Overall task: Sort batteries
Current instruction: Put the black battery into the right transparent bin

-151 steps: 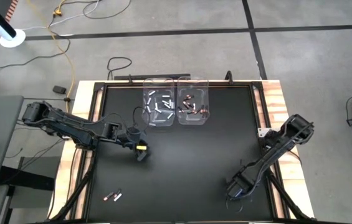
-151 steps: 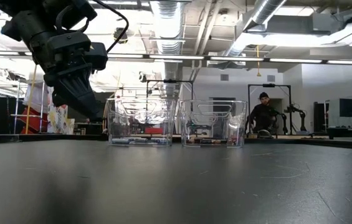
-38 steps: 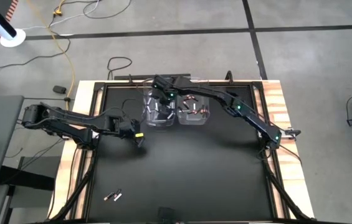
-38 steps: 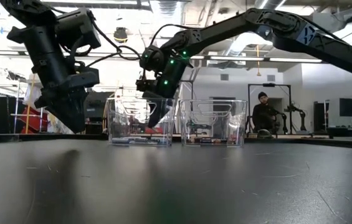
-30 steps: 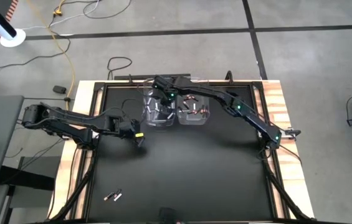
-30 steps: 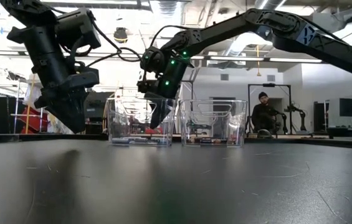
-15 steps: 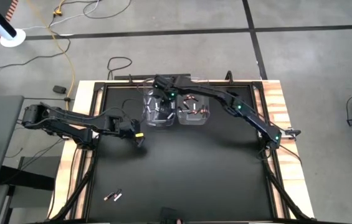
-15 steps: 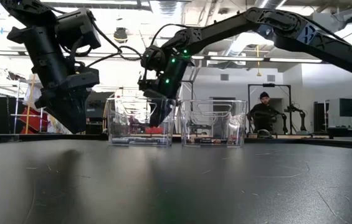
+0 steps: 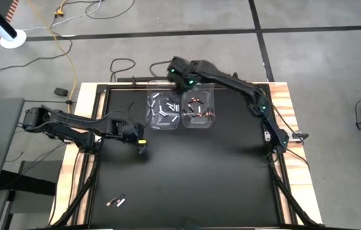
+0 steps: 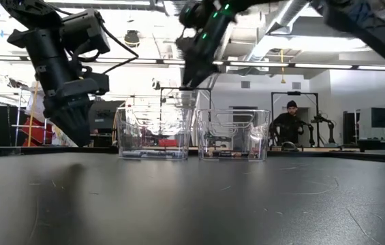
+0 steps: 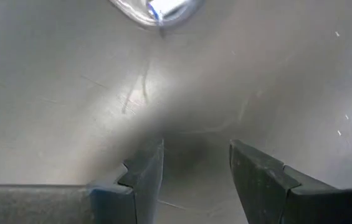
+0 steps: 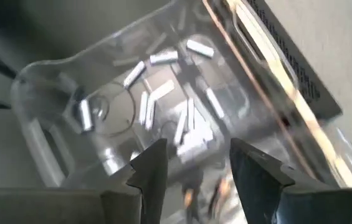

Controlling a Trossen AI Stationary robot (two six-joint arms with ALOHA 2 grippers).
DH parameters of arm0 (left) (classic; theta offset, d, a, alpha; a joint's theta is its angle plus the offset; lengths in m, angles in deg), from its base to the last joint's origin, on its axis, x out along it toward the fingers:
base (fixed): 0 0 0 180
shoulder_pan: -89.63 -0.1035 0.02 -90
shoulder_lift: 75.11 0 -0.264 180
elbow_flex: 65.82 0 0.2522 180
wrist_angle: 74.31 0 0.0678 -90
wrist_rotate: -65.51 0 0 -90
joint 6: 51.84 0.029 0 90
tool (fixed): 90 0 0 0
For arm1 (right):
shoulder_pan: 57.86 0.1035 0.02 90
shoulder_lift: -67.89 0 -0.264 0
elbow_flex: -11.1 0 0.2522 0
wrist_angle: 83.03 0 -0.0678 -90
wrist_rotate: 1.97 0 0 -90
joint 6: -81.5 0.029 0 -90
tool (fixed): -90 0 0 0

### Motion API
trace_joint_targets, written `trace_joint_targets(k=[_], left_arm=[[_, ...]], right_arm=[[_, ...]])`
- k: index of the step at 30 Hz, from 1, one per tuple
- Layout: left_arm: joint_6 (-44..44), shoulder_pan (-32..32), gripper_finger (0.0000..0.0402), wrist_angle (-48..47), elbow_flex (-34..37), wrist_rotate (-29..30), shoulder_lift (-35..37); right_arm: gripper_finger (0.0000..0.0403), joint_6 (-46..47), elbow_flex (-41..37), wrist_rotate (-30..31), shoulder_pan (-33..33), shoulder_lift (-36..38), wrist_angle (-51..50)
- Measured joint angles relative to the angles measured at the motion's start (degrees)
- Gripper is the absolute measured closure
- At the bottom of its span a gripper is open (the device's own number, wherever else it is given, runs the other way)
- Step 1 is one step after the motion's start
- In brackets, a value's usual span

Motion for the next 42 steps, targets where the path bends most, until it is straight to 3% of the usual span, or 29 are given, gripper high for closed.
trace_joint_targets(k=[6,10,13,19,24,28,34,42], left_arm=[[0.47,1.27,0.0226,-4.25,0.0,-2.6,0.0],[-1.63,4.25,0.0226,-8.74,0.0,-2.31,0.0],[-3.41,7.41,0.0226,-10.67,0.0,-2.07,0.0],[-5.56,13.31,0.0226,-11.48,0.0,-1.53,0.0],[-7.58,16.58,0.0226,-11.79,0.0,-1.79,0.0],[-9.85,18.07,0.0226,-13.43,-0.08,-4.33,0.0],[-17.99,21.25,0.0226,-22.48,-3.54,-4.36,0.0],[-30.84,28.84,0.0226,-28.33,-10.97,-4.36,0.0]], right_arm=[[0.0228,6.01,-0.79,0.96,2.9,8.16,-6.06],[0.0236,10.86,-5.76,8.68,8.59,13.2,-5.95],[0.0239,16.88,-12.92,13.92,14.11,17.07,-5.9],[0.0239,35.01,-33.19,18.17,25.82,25.29,-1.24],[0.0238,51.96,-50.94,18.28,36.6,31.98,9.69],[0.0239,58.85,-62.26,20.4,45.31,35.61,20.23],[0.0239,74.69,-73.14,29.09,56.84,38.6,25.54],[0.0239,88.93,-78.75,30.72,69.14,39.27,25.83]])
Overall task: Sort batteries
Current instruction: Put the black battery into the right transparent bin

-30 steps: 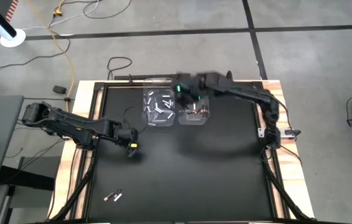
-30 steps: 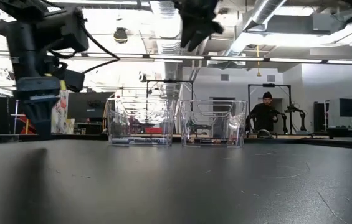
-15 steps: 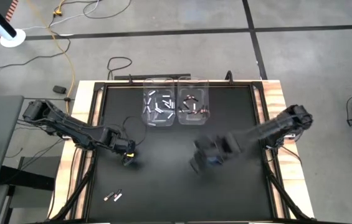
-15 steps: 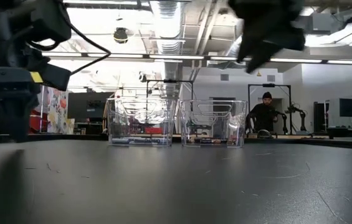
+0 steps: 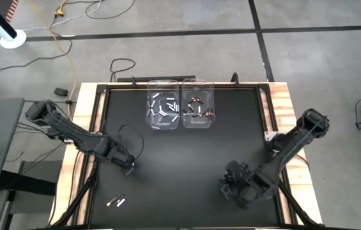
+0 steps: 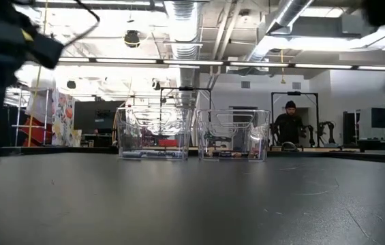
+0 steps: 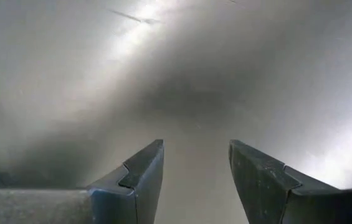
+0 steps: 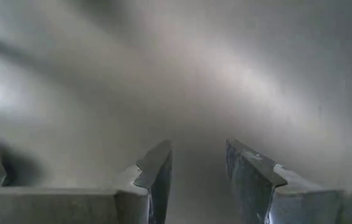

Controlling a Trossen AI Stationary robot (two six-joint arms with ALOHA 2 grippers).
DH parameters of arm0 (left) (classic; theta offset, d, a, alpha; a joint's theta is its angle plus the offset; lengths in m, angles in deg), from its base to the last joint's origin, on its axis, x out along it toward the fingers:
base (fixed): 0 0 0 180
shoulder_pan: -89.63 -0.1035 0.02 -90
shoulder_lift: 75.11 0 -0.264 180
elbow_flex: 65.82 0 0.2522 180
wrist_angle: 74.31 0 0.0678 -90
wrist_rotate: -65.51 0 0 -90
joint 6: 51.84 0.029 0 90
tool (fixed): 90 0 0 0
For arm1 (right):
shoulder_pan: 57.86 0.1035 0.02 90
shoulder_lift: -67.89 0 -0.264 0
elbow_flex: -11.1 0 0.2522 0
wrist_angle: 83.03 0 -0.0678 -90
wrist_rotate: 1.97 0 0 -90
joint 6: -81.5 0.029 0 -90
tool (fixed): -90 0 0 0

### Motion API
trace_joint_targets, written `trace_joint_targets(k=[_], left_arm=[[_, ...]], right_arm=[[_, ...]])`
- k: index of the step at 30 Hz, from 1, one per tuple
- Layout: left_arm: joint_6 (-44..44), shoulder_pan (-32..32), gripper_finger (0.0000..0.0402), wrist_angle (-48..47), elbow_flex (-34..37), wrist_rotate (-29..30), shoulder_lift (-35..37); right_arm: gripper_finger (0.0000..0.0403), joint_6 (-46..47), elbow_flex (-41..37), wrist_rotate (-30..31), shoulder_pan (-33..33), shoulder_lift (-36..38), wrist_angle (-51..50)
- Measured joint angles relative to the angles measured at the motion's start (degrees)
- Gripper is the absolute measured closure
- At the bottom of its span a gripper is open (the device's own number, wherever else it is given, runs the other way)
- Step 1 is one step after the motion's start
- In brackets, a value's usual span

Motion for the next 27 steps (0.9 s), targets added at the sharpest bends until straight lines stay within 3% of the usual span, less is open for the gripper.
trace_joint_targets(k=[8,16,27], left_arm=[[-18.26,13.8,0.0232,-0.64,-5.43,0.0,-0.09],[-40.28,27.16,0.0233,-0.37,-5.78,-1.63,-2.01],[-42.69,32.22,0.0233,13.65,-5.78,-8.14,-13.79]], right_arm=[[0.0239,7.27,0.0,4.97,11.29,0.0,-0.63],[0.0239,9.25,0.02,5.4,16.65,0.0,-0.74],[0.0239,9.5,0.02,5.4,17.83,0.0,-0.04]])
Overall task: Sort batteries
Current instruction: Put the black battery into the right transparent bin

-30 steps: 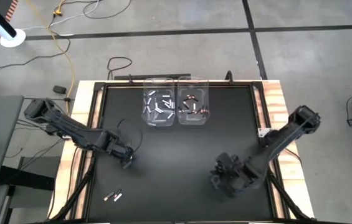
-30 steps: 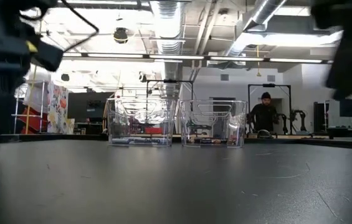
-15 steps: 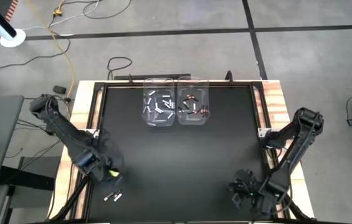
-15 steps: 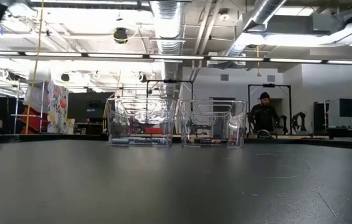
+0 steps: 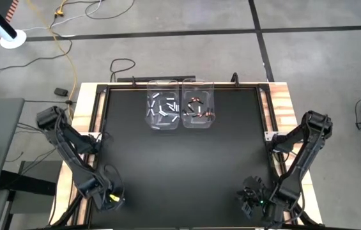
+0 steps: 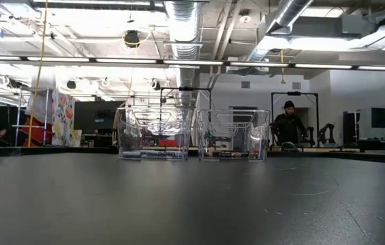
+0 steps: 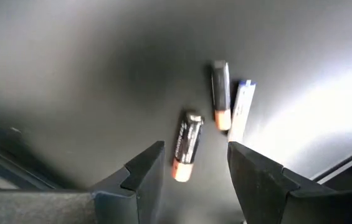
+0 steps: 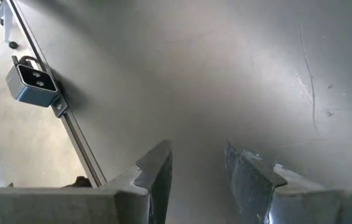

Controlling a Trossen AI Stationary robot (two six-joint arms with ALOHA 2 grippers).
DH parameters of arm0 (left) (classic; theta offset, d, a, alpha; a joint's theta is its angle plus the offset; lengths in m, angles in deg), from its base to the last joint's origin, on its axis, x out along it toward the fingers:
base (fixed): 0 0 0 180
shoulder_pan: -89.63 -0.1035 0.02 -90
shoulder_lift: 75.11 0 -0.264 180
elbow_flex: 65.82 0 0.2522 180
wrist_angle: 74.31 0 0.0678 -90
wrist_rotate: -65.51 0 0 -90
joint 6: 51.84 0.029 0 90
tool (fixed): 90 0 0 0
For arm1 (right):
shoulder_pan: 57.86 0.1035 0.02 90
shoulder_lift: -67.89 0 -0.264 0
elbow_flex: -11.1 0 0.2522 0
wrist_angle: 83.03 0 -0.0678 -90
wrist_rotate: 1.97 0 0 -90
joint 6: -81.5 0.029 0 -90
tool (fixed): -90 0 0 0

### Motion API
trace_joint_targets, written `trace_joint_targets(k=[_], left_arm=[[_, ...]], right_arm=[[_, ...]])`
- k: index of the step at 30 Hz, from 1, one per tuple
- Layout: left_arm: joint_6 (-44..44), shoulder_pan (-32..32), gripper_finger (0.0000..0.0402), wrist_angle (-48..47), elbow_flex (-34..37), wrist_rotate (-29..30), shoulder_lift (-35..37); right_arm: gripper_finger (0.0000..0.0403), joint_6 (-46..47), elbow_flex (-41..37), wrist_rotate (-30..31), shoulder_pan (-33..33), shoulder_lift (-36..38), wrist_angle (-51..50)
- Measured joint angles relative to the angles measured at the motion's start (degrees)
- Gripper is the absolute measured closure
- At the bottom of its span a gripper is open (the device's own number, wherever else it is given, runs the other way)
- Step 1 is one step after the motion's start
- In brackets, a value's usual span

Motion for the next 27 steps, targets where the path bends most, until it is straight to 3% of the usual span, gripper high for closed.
trace_joint_targets(k=[13,27], left_arm=[[7.44,0.03,0.0233,3.54,0.07,-9.54,-7.15],[9.69,0.01,0.0233,3.6,0.04,-9.59,-9.44]], right_arm=[[0.0239,-0.16,0.02,-0.01,-0.08,-0.04,-0.24],[0.0239,-0.34,0.04,-0.02,-1.69,-0.04,-2.1]])
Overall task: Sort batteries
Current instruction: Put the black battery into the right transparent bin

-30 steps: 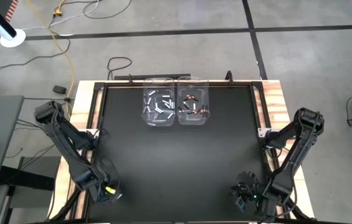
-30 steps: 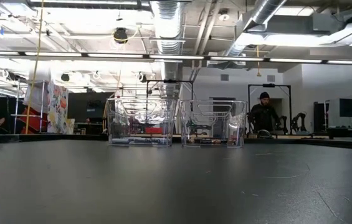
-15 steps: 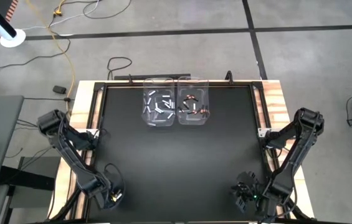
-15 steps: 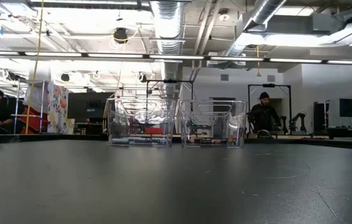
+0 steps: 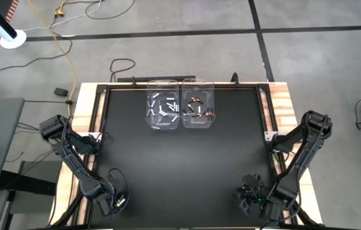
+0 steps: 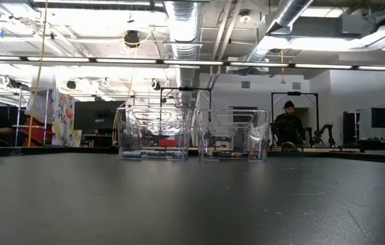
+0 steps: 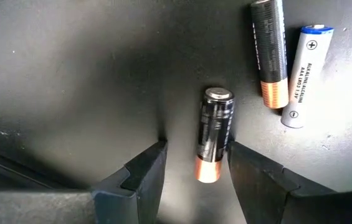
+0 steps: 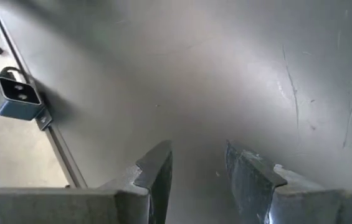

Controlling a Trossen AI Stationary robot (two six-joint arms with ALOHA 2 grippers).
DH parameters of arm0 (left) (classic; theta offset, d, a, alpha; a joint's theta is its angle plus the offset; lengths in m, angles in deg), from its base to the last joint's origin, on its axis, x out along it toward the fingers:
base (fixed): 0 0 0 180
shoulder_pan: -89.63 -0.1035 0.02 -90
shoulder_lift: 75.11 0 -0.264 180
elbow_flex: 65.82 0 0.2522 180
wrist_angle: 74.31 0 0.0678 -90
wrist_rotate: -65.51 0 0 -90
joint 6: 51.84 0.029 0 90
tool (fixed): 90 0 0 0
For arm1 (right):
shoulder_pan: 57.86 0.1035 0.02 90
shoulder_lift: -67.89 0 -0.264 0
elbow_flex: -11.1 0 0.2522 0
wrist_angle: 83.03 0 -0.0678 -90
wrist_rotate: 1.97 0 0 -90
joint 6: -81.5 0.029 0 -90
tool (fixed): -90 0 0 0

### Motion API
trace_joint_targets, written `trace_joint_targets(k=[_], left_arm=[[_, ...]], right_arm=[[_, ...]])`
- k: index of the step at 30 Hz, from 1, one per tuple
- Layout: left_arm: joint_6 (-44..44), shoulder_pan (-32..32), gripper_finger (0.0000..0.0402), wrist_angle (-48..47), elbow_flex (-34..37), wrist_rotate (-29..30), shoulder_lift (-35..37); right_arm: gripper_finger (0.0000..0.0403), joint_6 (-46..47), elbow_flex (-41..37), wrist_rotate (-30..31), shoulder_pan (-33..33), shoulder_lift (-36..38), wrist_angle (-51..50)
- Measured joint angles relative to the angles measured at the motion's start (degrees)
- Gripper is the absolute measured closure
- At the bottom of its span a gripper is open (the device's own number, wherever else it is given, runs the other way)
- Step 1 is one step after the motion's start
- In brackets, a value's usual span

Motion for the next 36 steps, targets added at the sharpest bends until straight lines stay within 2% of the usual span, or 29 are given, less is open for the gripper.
trace_joint_targets(k=[7,15,19,36], left_arm=[[0.51,0.0,0.0243,-0.21,0.0,0.15,-0.04],[-0.31,0.0,0.0324,-0.87,0.1,0.82,-0.04],[-0.83,0.0,0.035,-0.79,0.11,1.04,-0.04],[-6.21,0.02,0.0345,-1.04,0.16,3.22,0.68]], right_arm=[[0.0239,-0.61,0.0,0.02,-0.65,0.0,-0.24],[0.0239,-0.63,0.0,0.02,-0.63,0.0,-0.24],[0.0239,-0.79,0.0,0.02,-0.63,0.0,-0.24],[0.0239,-2.29,0.0,0.02,-0.63,0.0,0.15]])
